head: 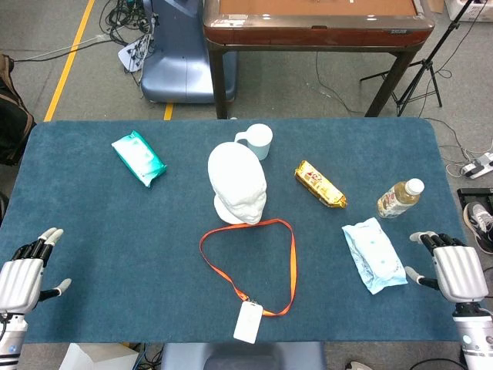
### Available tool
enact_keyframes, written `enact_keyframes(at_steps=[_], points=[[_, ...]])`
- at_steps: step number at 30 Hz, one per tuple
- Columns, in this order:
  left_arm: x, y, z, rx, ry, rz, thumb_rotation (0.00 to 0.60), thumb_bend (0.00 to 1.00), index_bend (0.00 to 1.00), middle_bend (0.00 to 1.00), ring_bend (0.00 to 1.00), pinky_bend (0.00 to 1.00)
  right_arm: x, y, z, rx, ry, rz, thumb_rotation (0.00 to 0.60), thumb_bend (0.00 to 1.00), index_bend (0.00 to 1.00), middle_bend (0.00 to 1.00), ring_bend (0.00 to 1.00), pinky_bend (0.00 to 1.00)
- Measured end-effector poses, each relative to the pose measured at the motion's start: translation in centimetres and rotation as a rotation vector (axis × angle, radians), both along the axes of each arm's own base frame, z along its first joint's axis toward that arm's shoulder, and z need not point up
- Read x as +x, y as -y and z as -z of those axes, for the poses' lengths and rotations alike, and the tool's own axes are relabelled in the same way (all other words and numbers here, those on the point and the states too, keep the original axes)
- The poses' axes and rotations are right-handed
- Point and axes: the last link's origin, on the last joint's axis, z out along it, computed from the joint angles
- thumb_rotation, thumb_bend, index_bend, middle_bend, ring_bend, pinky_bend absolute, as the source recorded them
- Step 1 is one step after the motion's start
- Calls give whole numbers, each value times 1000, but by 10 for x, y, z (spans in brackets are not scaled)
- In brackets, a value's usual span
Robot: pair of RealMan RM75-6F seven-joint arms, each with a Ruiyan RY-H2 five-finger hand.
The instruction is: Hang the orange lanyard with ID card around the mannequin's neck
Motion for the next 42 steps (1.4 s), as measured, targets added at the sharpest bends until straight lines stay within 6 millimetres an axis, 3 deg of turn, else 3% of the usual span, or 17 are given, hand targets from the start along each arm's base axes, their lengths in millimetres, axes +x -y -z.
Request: enact_keyframes(at_steps=[10, 15, 18, 21, 23, 27, 31, 36, 42], points=[[5, -5, -1, -13, 1, 34, 600, 131, 121, 159, 209, 198, 2, 0, -1, 2, -1, -6, 600, 0, 382, 437, 405, 500], [11, -13, -2, -21, 24, 93, 600, 131, 162, 237, 295, 247, 7, 3, -5, -2, -4, -28, 600, 2, 382, 439, 405, 500], [15, -20, -3, -47, 12, 128, 600, 131, 166, 297, 346, 290, 12, 5, -10, -7, -13, -50, 600, 76, 382, 439, 405, 500], [22, -30, -4, -79, -5, 165, 600, 131, 183, 396, 427, 360, 18, 8, -15, -6, -29, -73, 600, 170, 382, 439, 405, 503], [27, -35, -3, -98, -12, 186, 600, 131, 199, 500, 503, 469, 23, 10, -19, -3, -42, -87, 600, 206, 382, 439, 405, 507], [35, -45, 1, -156, -22, 222, 600, 131, 257, 841, 786, 765, 31, 14, -23, 3, -61, -109, 600, 223, 382, 439, 405, 514], [45, -58, 8, -242, 3, 257, 600, 133, 300, 973, 914, 857, 35, 15, -22, 12, -57, -124, 600, 224, 382, 442, 408, 520], [59, -75, 21, -371, -26, 310, 600, 254, 300, 1000, 963, 867, 37, 14, -23, 14, -62, -126, 600, 224, 382, 449, 417, 534], [74, -96, 39, -513, -101, 339, 600, 484, 250, 1000, 1000, 856, 42, 15, -23, 13, -73, -129, 600, 239, 382, 459, 418, 534]])
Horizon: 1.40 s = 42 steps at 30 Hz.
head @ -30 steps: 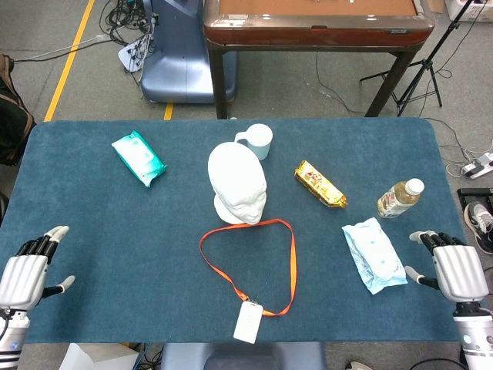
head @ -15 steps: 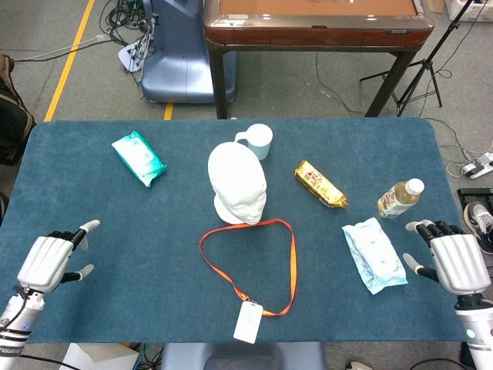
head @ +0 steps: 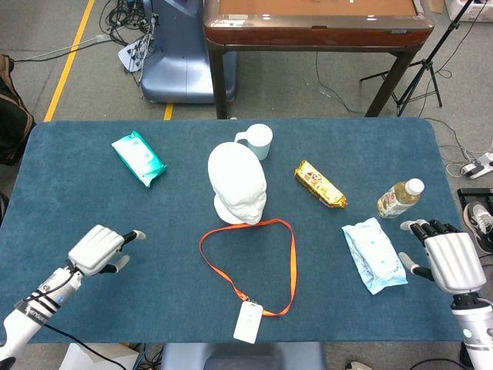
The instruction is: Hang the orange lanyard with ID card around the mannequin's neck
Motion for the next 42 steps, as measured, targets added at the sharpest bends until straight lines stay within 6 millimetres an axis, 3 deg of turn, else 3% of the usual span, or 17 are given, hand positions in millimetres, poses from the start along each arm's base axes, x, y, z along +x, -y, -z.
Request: enact_keyframes(at_steps=[4, 7, 19, 28, 42], points=[[13, -16, 13, -62, -41, 19, 600, 603, 231, 1000, 1000, 856, 1, 1, 1, 8, -5, 1, 600, 261, 382, 460, 418, 534], [24, -27, 25, -100, -61, 39, 600, 639, 221, 1000, 1000, 857, 2, 2, 2, 12, -7, 5, 600, 263, 382, 460, 418, 534], [61, -44, 79, -214, -128, 138, 600, 655, 209, 1000, 1000, 857, -4, 4, 1, 17, -10, 38, 600, 263, 382, 461, 419, 536], [76, -49, 108, -253, -123, 134, 600, 656, 214, 1000, 1000, 857, -12, 3, -1, 21, -3, 66, 600, 263, 382, 461, 419, 537], [75, -42, 123, -290, -181, 138, 600, 656, 233, 1000, 1000, 858, -19, -3, -5, 14, 4, 94, 600, 263, 381, 461, 420, 537]])
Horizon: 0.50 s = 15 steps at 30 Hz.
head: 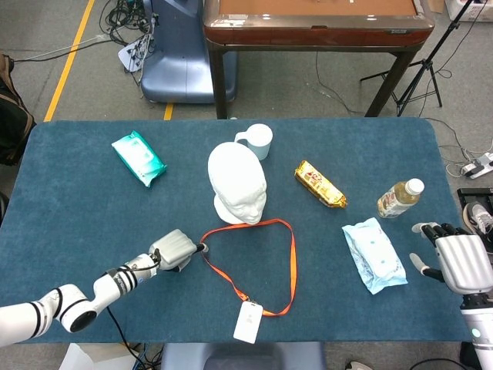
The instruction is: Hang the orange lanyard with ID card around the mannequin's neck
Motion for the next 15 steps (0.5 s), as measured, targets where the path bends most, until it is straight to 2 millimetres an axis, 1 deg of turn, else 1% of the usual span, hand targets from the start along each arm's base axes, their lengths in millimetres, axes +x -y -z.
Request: enact_keyframes(at_steps=[7, 15], points=[[-7, 10, -2, -18, -34, 1, 600, 655, 241, 1000, 1000, 858, 0, 0, 1, 2, 2, -3, 600, 263, 381, 461, 420, 538], [-13, 11, -7, -8, -50, -15, 600, 656, 250, 1000, 1000, 858, 0, -2, 1, 4, 3, -4, 600, 264, 381, 461, 420, 538]])
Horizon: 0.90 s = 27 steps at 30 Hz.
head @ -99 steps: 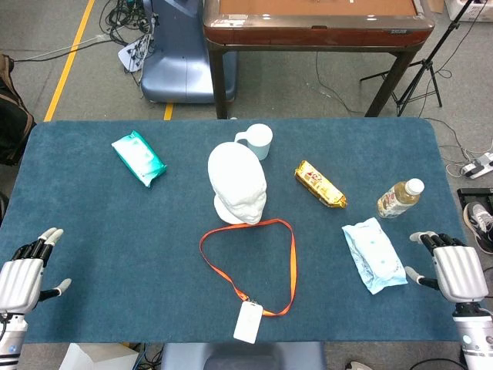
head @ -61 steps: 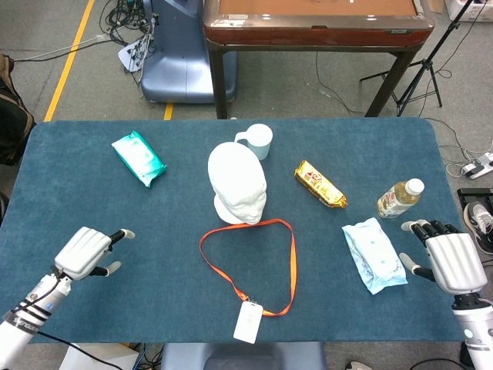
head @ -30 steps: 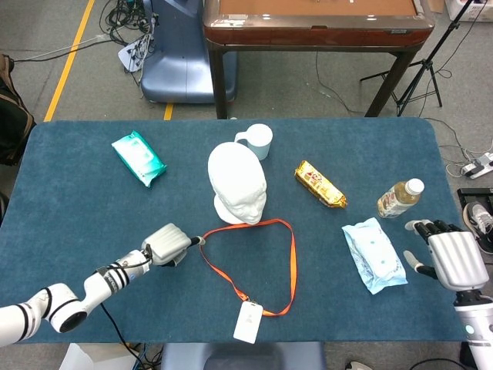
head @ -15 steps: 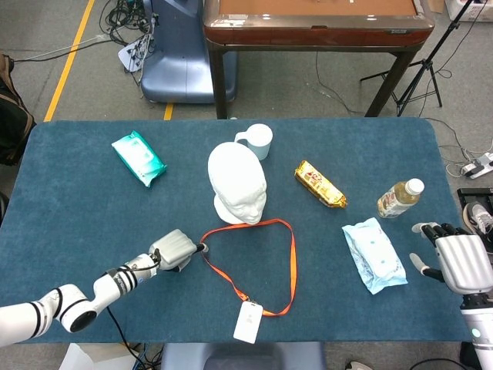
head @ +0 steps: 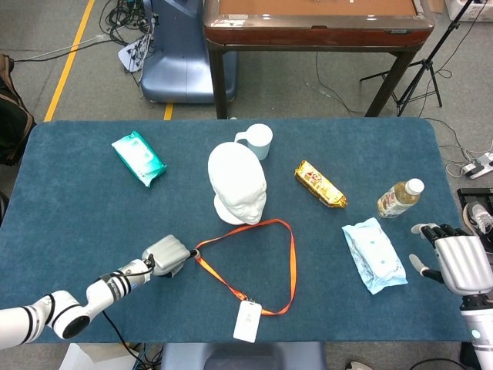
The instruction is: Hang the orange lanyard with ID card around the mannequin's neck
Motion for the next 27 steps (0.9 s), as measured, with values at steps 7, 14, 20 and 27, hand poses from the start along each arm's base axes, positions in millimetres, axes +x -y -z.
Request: enact_keyframes(at_steps=[7, 14, 20, 27], points=[[-12, 1, -17, 26, -54, -2, 600, 656, 253, 1000, 1000, 858, 0, 0, 2, 7, 1, -1, 600, 264, 381, 461, 420, 538], [-26, 3, -35, 64, -106, -30, 600, 656, 253, 1000, 1000, 858, 1, 1, 4, 19, -5, -3, 600, 264, 381, 468, 430, 542], [-33, 5, -47, 95, -133, -46, 600, 656, 253, 1000, 1000, 857, 7, 4, 10, 73, -36, -19, 600, 264, 364, 481, 443, 558], [-32, 11, -55, 109, -143, -56, 600, 655, 253, 1000, 1000, 858, 22, 13, 21, 150, -85, -71, 600, 426, 356, 801, 837, 813]])
